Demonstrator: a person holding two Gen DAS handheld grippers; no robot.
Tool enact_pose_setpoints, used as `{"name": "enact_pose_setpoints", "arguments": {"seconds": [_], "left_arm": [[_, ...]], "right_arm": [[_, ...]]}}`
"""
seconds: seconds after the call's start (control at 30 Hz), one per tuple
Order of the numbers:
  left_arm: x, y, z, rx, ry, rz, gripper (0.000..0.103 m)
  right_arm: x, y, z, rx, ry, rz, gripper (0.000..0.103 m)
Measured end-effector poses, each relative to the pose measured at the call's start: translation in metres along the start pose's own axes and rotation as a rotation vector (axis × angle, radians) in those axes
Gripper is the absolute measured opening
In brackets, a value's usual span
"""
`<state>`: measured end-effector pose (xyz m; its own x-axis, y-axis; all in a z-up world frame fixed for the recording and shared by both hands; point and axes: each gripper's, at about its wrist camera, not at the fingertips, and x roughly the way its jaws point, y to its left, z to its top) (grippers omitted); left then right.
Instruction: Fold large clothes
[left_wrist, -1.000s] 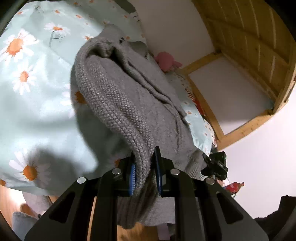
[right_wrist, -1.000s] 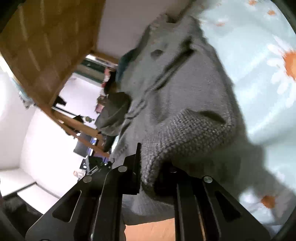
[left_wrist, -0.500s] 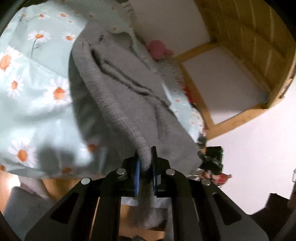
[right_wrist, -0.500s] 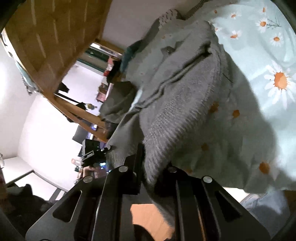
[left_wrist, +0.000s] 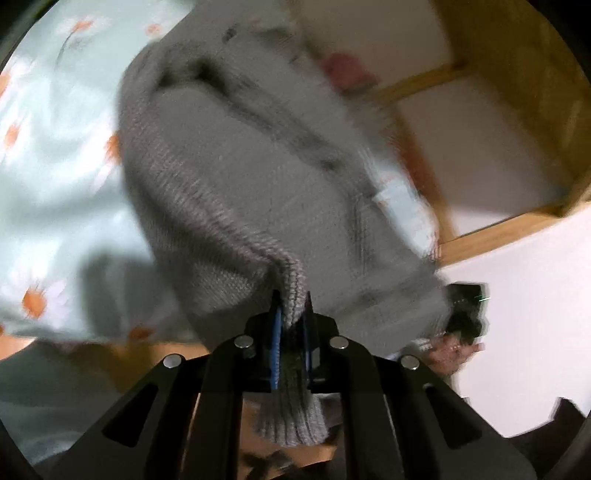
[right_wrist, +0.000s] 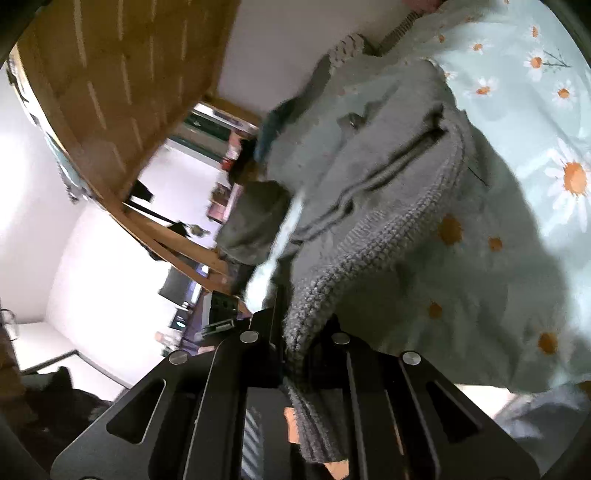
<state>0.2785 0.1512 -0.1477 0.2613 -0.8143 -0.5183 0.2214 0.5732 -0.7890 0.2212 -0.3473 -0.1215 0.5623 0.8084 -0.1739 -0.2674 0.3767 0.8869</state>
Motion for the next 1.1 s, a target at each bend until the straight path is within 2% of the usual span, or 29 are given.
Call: {"name": "enact_pose_setpoints", "arguments": {"seconds": [0.07,0.17,0.33,0.57,0.9,1.1], "left_arm": [[-0.021,-0.010,0.014,0.002,-0.058,-0.072,0.008],[-0.046,-0.014,0.036,0.006,-0.128,-0.115,0.008],[-0.071,-0.001,0.074,-0.023,-0.208,-0.155,0.007],[-0.071,-0.008,0.124,-0.026,-0.268,-0.183,0.007],[-0.054,-0.025,0.239,0.091,-0.304,-0.105,0.007],[-0.032,-0.009,0.304,0.085,-0.313,-0.042,0.007]], "right_arm": [[-0.004,-0.001,0.010,0.008,-0.035,0.033,0.009],[-0.008,-0.004,0.027,0.021,-0.092,0.078,0.009],[-0.005,-0.008,0.064,0.042,-0.155,0.105,0.009],[0.013,-0.005,0.124,0.035,-0.199,0.118,0.009],[0.052,-0.031,0.241,0.034,-0.287,0.099,0.009],[0.090,-0.061,0.307,0.058,-0.298,0.031,0.009]]}}
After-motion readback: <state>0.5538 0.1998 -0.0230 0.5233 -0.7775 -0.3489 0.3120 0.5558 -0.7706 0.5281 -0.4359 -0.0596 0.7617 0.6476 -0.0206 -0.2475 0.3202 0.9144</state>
